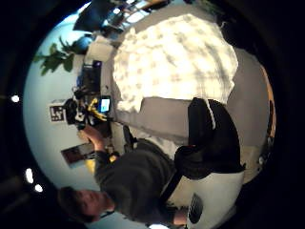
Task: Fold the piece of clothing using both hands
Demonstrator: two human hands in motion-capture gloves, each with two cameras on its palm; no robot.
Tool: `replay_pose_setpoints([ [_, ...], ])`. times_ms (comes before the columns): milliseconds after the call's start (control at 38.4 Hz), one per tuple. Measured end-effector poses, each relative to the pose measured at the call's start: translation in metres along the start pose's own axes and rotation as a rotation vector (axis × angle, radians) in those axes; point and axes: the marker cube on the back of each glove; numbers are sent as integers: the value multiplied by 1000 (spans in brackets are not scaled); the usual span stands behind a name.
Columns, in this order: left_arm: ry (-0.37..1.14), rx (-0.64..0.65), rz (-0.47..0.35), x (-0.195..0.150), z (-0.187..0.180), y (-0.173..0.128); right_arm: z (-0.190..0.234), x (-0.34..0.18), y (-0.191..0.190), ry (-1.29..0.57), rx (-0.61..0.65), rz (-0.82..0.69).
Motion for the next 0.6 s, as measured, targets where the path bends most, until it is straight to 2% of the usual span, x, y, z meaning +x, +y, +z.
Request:
replay_pose_setpoints([
  [156,-21,-132,56,15,45,-5,9,1,-2,4,-34,11],
  [286,-70,-319,101,27,111,-14,14,0,-1,17,-37,6],
  [364,-113,-382,94,31,141,-19,16,-2,2,30,-40,3],
  [494,-127,-340,68,28,163,-36,19,-3,4,33,-44,2],
  [599,-143,-195,40,24,170,-57,21,-5,5,35,-51,-2],
])
